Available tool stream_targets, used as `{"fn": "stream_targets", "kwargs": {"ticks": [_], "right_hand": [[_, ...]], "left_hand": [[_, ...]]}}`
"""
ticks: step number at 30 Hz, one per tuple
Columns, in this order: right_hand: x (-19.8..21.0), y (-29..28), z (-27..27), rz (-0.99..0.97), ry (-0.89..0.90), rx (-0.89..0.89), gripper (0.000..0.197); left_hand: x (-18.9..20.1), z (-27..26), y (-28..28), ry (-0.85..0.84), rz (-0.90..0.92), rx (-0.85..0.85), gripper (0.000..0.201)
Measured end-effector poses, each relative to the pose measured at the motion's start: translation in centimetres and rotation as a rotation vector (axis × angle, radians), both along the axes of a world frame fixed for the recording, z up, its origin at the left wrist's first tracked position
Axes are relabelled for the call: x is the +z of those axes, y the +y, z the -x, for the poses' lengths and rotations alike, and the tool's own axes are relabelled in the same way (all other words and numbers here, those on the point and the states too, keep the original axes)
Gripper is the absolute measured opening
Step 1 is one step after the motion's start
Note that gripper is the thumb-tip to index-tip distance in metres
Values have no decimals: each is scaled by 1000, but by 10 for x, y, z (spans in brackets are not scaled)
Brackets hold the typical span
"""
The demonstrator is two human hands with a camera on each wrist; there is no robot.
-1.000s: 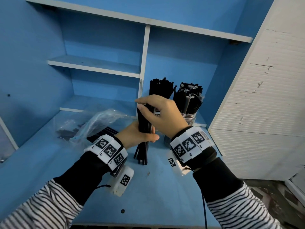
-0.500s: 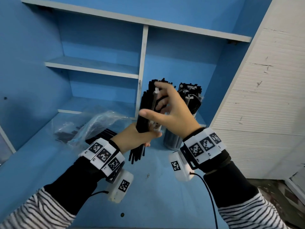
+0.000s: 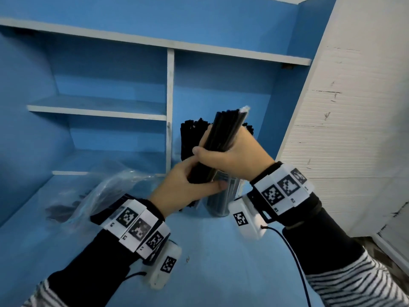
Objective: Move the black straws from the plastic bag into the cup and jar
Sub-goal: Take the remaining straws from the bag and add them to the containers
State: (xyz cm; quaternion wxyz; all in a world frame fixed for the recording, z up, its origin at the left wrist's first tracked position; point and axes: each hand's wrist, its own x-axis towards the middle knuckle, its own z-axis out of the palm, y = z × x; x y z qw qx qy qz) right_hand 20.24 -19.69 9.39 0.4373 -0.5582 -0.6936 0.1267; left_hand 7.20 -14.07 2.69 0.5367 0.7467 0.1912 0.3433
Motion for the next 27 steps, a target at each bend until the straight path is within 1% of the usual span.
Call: {"fn": "stream_targets", "kwargs": {"ticks": [2,3,5,7,9,10,14,15,18,22,27], "right_hand": [[16,2,-12,-97,28,-76,17],[24,2,-19,-134,41,-112,18],[39,3,-32,-170,35,-173,18],[49,3,-44,-183,24,-227,20],[54,6,-54,-184,36,-270,26],[54,8,-58,-178,44,-279,29],[49,14,-71,-147,81,-292,29],[48,14,-74,-147,89,-300,27],[48,19,-82,-143,95,-331,26],[48,28,-90,-143,83,-336,38],[49,35,-91,-142,34,-337,44]], "left_hand": [[-5,-13,8,-83,-12,72,47],[-8,-20,12,-82,-22,97,61],[-18,-34,22,-28,-46,129,88],[-26,-47,28,12,-50,129,101],[-31,-59,31,8,-30,121,103],[-34,-64,32,3,-29,125,101],[-47,-74,39,66,-50,184,76],[-49,-75,40,92,-50,196,73],[-54,-73,45,130,-70,192,86],[-55,-72,47,114,-63,162,99],[-55,-71,48,114,-54,159,101]]}}
